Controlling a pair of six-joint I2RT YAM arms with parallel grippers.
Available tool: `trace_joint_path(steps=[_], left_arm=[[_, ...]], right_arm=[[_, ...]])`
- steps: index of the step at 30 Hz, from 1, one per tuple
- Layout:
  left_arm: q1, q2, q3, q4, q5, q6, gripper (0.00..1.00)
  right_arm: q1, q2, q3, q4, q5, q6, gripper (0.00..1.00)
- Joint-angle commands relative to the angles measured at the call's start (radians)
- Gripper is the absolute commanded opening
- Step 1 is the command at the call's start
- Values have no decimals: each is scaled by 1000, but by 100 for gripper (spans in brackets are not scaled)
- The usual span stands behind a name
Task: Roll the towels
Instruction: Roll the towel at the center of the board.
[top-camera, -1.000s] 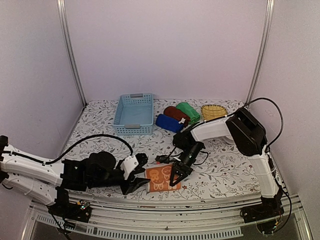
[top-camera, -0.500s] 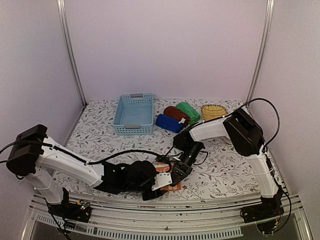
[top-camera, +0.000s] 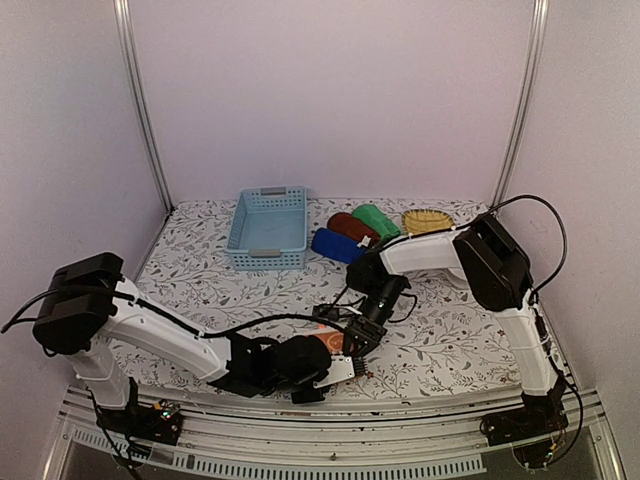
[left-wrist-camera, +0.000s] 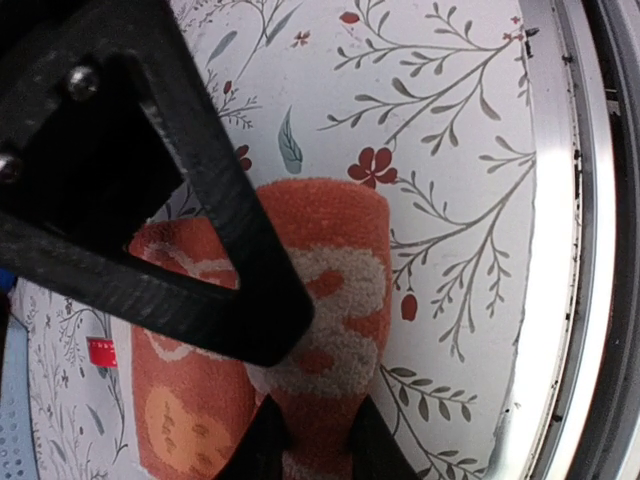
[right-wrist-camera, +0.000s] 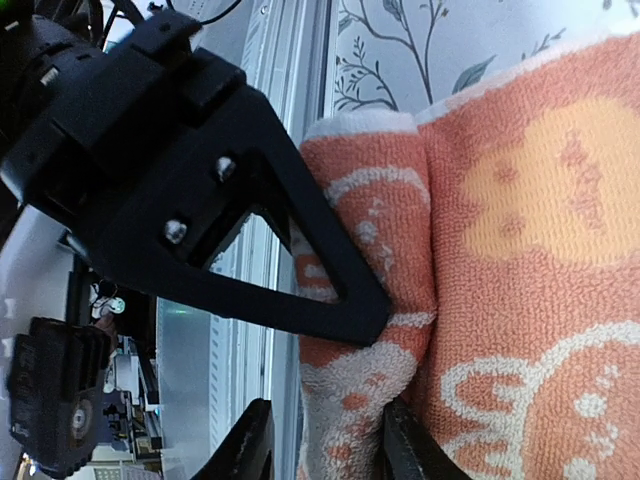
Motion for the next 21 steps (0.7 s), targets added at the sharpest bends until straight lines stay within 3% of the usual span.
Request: trace_joint_path(steps=[1, 6, 12, 16, 18, 21], left_arm=[[-10, -22, -42, -12, 24, -14, 19], [-10, -56, -85, 47, 36, -9, 17], [2, -63, -68, 2, 74, -73, 16], [64, -65, -12, -107, 237, -170, 16], [108, -69, -4, -135, 367, -208, 15], [142, -71, -5, -141, 455, -216, 15]], right_arm=[[-26, -60, 81, -25, -5, -33, 43], [-25, 35, 124, 70, 41, 70, 37], [-44, 59, 58, 221, 269, 273, 30], [-62, 36, 11, 271, 354, 331, 30], [-67, 25, -5, 271, 351, 335, 30], [-73, -22, -30, 277, 322, 326, 31]])
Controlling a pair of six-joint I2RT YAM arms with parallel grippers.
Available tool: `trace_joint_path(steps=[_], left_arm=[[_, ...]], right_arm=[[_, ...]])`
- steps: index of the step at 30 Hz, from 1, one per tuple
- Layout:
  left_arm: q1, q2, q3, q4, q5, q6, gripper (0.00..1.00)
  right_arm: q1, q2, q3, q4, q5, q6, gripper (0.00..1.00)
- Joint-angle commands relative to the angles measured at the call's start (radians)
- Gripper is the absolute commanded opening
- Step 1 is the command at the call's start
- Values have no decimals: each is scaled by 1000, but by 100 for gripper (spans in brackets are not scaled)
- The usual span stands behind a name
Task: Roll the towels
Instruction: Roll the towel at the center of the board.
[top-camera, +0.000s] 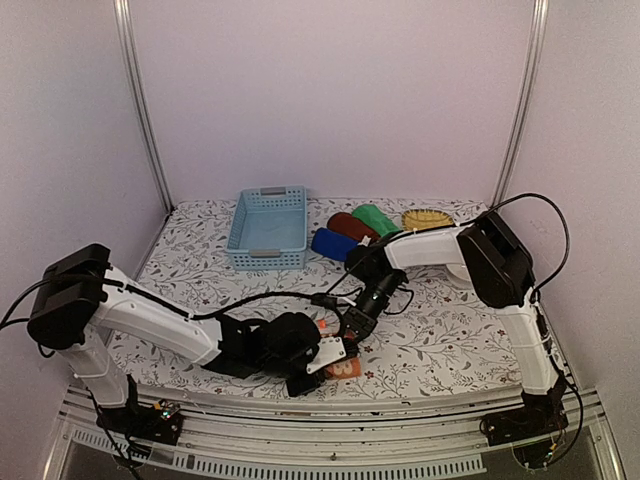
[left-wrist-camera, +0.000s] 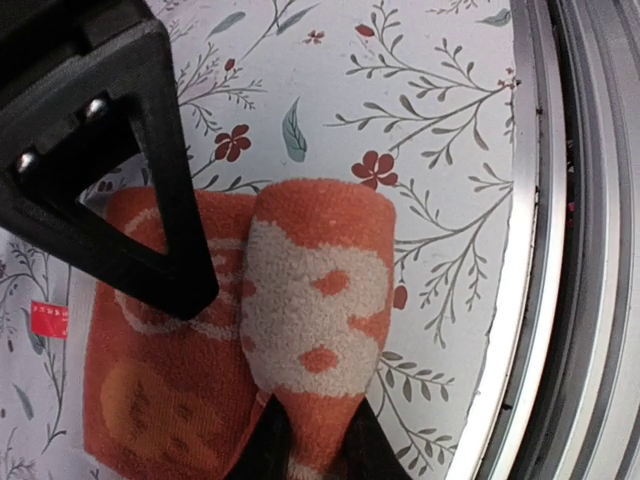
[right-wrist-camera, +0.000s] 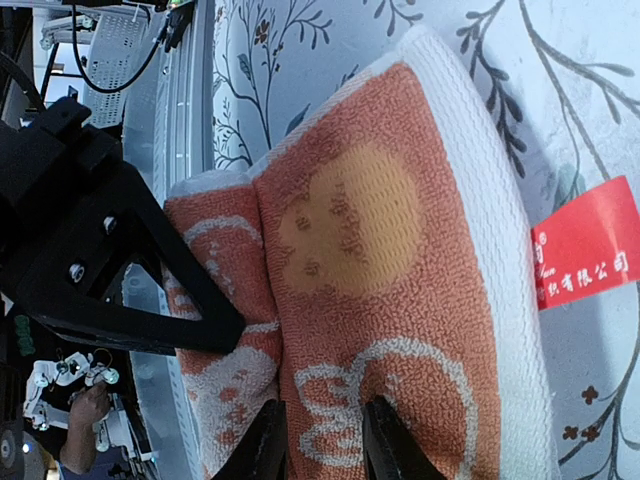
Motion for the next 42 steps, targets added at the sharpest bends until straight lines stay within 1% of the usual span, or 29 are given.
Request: trace_joint_path(steps=[1, 5, 8, 10, 13, 16, 18, 20, 22, 25, 27, 29, 34, 39, 42], left_arm=[[51, -14, 9, -100, 242, -67, 16], [84, 44, 46, -113, 343, -78, 15], [107, 92, 56, -119, 385, -112, 13], [128, 113, 51, -106, 430, -141, 12], [176, 149, 47, -71, 525, -211, 9], [215, 185, 52, -41, 625, -284, 8], [233, 206, 74, -54, 676, -311, 8], [253, 233, 109, -87, 720, -330, 9], [275, 264, 124, -101, 754, -355, 10], [318, 294, 123, -97, 815, -389, 10], [335, 300, 122, -96, 823, -405, 11], [345, 303, 122, -100, 825, -407, 11], [357, 325, 129, -111, 827, -408, 12], [361, 336, 127, -113, 812, -403, 12], [364, 338, 126, -113, 809, -400, 12]], right_arm=[[-36, -40, -53, 63, 161, 19, 31], [-55, -132, -27, 11, 75, -52, 33], [-120, -278, -63, 27, 63, -76, 35], [-153, -392, -113, 65, 91, -76, 38], [-161, -588, -226, 149, 176, -97, 40], [-161, -744, -399, 260, 167, -122, 42], [-156, -823, -511, 322, 139, -152, 46], [-126, -872, -588, 369, 158, -187, 50], [-64, -888, -627, 407, 255, -212, 52], [45, -878, -663, 477, 418, -219, 52], [109, -862, -684, 531, 517, -218, 52], [174, -836, -694, 571, 579, -226, 52], [254, -731, -679, 629, 619, -242, 53], [284, -637, -676, 664, 647, -245, 54], [285, -598, -681, 679, 660, -238, 50]])
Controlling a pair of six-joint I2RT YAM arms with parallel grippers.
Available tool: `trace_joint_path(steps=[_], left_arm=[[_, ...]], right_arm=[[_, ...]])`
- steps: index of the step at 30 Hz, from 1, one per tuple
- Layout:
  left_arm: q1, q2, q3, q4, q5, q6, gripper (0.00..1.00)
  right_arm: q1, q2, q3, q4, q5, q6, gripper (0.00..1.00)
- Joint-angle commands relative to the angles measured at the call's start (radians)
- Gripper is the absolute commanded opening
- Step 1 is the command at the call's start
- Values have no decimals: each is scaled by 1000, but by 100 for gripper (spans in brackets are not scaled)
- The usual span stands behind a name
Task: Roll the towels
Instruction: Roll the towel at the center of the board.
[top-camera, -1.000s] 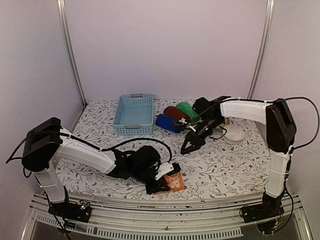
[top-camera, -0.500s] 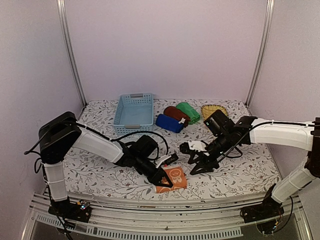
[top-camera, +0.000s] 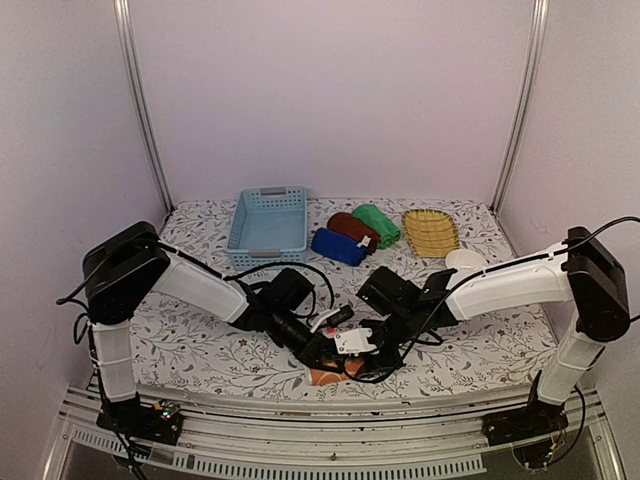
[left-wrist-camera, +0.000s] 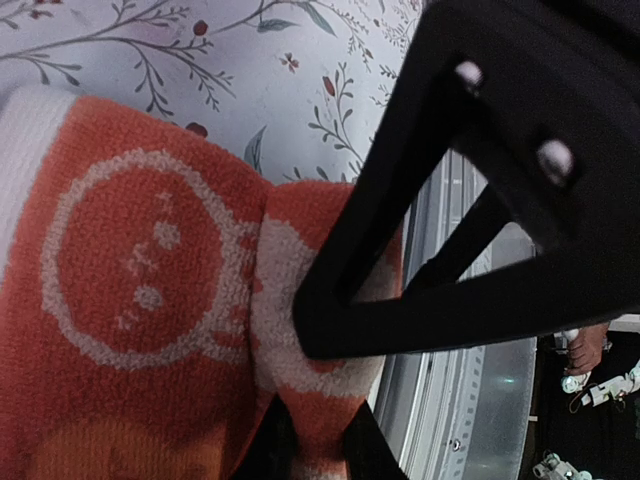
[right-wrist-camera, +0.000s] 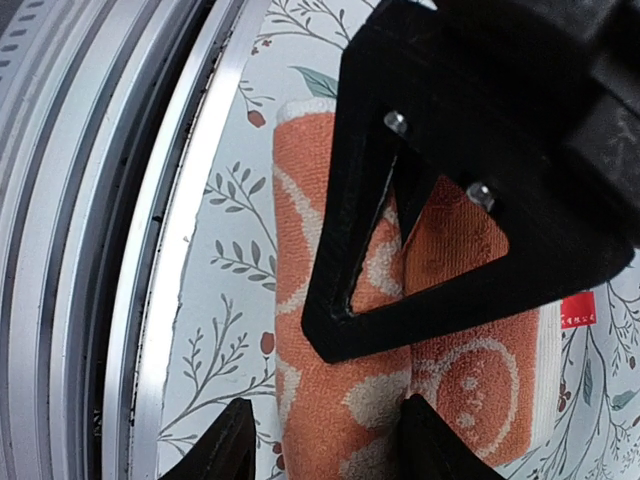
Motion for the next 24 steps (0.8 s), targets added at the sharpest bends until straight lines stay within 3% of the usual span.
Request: trace_joint_path(steps=[1, 5, 8, 17, 19, 24], left_arm=[[20, 71, -38, -143, -100, 2, 12], [23, 56, -34, -152, -113, 22, 18], [20, -33, -58, -154, -212, 62, 34], [0, -494, -281, -21, -570, 64, 50], [-39, -586, -345, 21, -649, 80, 60], [-177, -643, -423, 48, -819, 171, 58]], right_arm=[[7, 52, 2, 51, 50, 0, 46], [7, 87, 6, 35, 23, 4, 24], [8, 123, 38, -32, -52, 5, 12], [-58, 302, 233, -326, -346, 19, 9], [-87, 367, 306, -413, -409, 16, 8], [-143, 505, 445, -568, -529, 5, 9]])
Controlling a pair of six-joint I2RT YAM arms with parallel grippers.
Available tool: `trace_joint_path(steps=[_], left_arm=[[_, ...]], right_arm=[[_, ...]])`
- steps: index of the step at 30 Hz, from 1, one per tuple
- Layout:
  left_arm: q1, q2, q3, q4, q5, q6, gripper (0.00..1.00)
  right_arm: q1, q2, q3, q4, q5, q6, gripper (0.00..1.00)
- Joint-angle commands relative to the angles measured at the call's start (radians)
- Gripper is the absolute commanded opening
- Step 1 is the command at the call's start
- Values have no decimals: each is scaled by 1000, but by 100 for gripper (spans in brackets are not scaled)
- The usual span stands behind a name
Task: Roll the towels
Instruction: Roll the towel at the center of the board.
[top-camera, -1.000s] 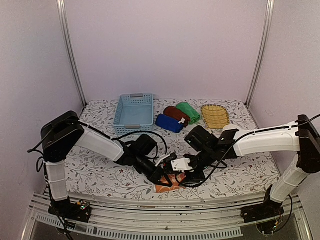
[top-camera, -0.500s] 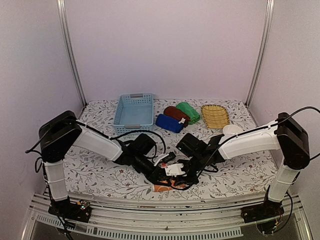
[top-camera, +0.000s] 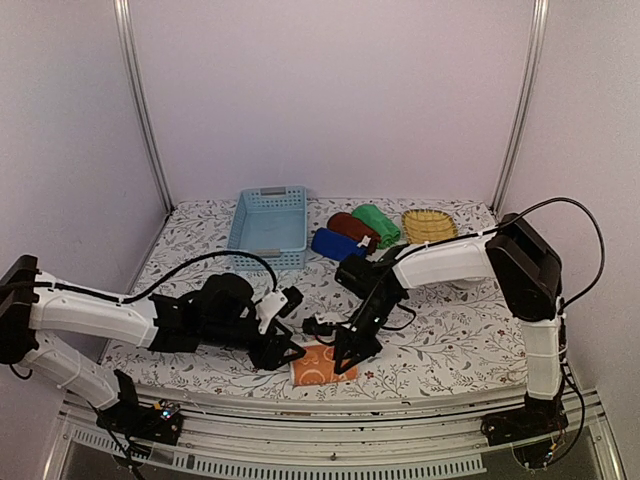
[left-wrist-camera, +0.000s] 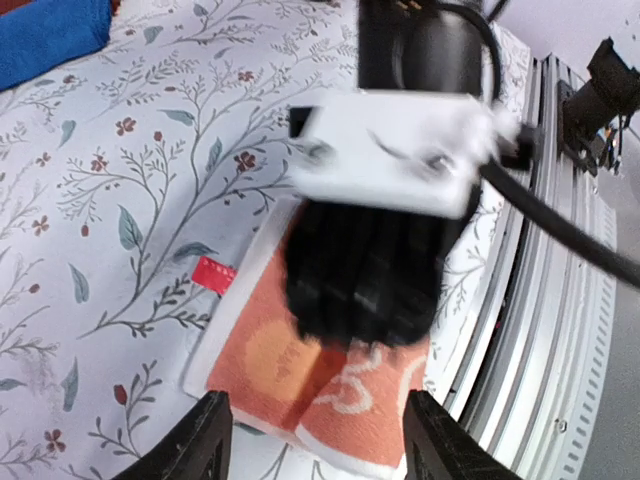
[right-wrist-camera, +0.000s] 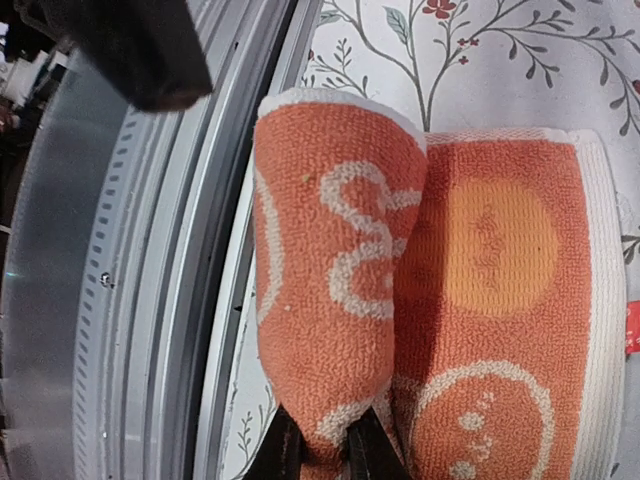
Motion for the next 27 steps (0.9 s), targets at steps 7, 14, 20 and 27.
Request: trace_joint_path(steps=[7, 14, 20, 27], left_arm=[[-315, 96, -44, 132, -389, 259, 55], [-378, 285, 74, 116, -572, 423, 60], [-386, 355, 110, 153, -595, 528, 59], [-433, 411, 142, 163, -691, 626, 54]], right_arm=[[-60, 246, 170, -322, -108, 23, 9], [-65, 294, 202, -370, -125, 16, 9], [-70, 300, 211, -385, -141, 14, 10], [-84, 321, 230, -405, -165, 21, 10]])
